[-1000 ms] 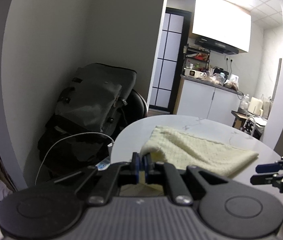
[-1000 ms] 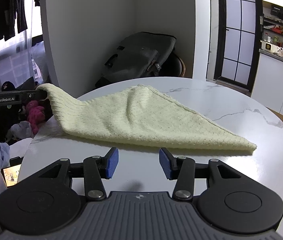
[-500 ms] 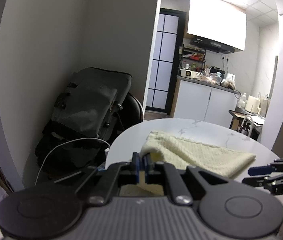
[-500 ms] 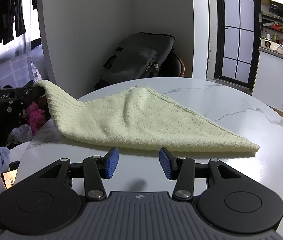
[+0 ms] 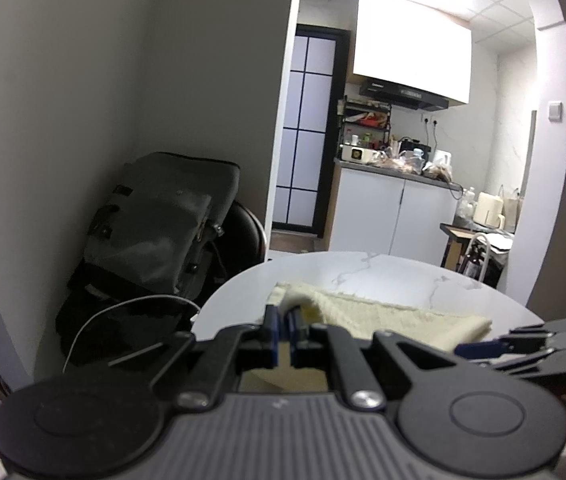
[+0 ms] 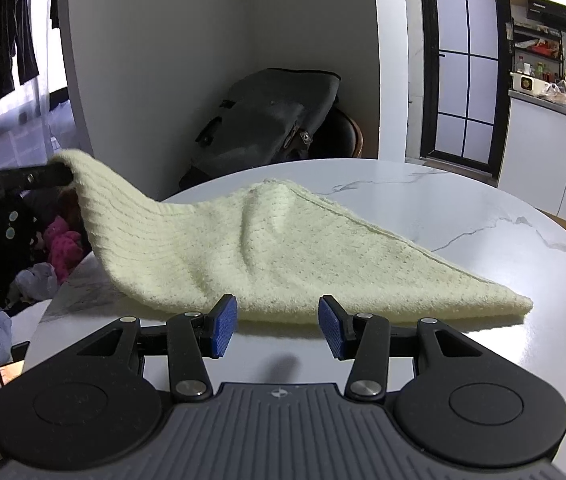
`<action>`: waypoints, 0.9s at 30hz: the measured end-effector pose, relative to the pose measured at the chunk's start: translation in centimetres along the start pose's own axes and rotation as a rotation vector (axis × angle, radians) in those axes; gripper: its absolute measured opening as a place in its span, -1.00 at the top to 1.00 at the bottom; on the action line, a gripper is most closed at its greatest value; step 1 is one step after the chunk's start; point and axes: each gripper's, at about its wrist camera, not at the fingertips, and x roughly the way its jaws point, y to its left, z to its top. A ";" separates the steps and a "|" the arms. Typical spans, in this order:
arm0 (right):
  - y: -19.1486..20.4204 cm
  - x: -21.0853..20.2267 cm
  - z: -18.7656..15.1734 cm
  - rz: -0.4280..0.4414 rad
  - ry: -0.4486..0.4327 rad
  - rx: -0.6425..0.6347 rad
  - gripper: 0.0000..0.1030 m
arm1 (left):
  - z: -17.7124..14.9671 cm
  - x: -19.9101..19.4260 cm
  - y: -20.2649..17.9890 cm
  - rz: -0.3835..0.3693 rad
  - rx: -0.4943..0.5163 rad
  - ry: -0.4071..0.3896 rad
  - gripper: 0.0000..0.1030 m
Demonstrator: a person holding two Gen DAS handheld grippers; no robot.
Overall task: Fold towel
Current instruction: 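Lift the gripped triangle tip upward with the left gripper, then fold the tip over onto the opposite tip and open the left gripper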
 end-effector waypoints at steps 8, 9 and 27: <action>0.7 1.7 0.9 -0.044 0.020 -0.020 0.03 | 1.0 0.5 -0.2 -0.038 -0.014 -0.022 0.90; 0.7 1.6 0.8 -0.044 0.020 -0.020 0.03 | 1.2 0.6 -0.2 -0.041 -0.016 -0.026 0.90; 0.3 1.1 0.2 -0.048 0.010 -0.016 -0.12 | 4.0 2.6 -3.3 -0.149 0.005 -0.059 0.90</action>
